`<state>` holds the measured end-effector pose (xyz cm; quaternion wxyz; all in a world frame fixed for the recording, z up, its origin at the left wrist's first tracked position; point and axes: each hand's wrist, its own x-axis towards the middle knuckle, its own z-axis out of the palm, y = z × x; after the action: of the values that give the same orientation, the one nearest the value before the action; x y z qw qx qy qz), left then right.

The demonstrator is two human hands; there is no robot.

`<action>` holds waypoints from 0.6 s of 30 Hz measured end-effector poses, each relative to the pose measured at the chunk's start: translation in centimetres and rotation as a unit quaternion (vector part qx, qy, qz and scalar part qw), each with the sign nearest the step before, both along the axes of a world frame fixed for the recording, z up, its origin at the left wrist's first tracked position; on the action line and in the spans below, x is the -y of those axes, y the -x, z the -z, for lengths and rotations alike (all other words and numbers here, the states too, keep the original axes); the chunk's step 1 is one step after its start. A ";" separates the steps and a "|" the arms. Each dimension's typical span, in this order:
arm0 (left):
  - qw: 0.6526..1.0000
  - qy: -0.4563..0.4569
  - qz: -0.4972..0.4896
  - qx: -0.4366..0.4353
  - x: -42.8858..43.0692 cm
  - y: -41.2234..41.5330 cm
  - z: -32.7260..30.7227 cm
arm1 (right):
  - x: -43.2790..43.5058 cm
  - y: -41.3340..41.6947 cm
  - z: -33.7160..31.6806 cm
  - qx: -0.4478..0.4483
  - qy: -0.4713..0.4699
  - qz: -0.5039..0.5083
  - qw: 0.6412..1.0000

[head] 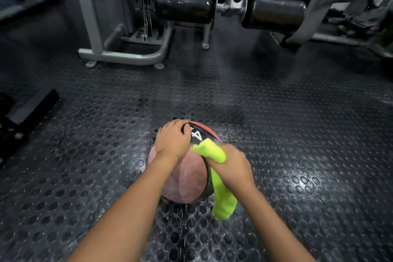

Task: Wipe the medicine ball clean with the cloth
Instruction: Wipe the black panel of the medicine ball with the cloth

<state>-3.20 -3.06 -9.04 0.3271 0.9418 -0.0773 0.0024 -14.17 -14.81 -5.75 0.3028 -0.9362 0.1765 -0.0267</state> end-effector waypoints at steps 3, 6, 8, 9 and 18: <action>1.000 0.006 0.002 0.012 0.3 0.2 -0.1 | 0.7 -1.2 0.2 0.026 -0.005 0.065 0.998; 1.000 0.008 -0.012 -0.003 0.5 0.0 -0.2 | -0.4 -0.6 0.8 0.033 0.009 0.035 0.999; 1.000 0.010 -0.005 -0.013 0.3 -0.1 -0.3 | -0.7 -0.1 0.6 0.022 0.004 0.005 1.000; 1.000 0.011 0.004 -0.012 0.3 -0.1 -0.4 | -0.2 -0.2 0.4 0.019 0.004 0.007 1.000; 1.000 0.001 -0.003 -0.018 0.4 0.0 -0.7 | -0.7 0.0 0.3 0.022 -0.015 0.018 0.999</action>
<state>-3.19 -3.44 -8.36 0.3295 0.9416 -0.0683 -0.0135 -14.12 -14.15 -6.00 0.3199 -0.9275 0.1868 -0.0502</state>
